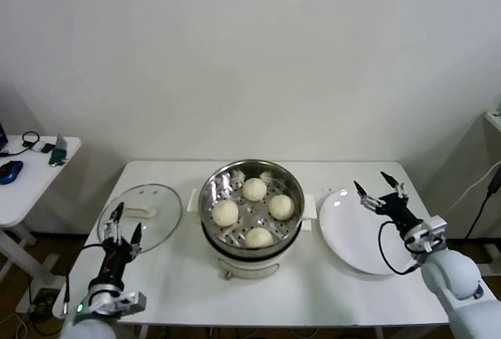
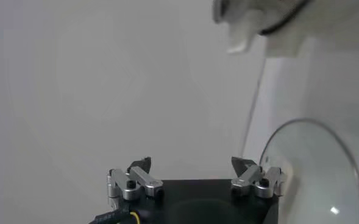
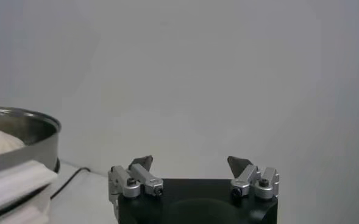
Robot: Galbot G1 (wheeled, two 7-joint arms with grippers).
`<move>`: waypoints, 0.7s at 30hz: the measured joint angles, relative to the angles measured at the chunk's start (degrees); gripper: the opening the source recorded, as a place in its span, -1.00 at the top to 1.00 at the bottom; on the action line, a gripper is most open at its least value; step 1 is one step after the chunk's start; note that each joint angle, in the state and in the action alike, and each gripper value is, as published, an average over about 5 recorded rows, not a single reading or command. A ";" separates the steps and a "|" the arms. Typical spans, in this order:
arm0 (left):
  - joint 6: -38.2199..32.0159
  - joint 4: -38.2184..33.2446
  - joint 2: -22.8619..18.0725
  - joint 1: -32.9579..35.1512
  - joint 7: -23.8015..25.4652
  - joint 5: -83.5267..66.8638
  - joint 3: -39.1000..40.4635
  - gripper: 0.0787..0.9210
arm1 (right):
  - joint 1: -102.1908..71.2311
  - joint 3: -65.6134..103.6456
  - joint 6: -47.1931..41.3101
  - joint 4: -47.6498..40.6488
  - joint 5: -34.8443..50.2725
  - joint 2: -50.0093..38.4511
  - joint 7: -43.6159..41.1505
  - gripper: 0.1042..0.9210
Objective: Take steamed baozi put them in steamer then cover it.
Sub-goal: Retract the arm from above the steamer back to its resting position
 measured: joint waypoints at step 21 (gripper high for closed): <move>-3.42 26.15 3.08 -19.02 -1.08 17.22 6.55 -0.77 | -6.60 6.08 -0.37 1.18 -3.57 3.53 0.75 -0.76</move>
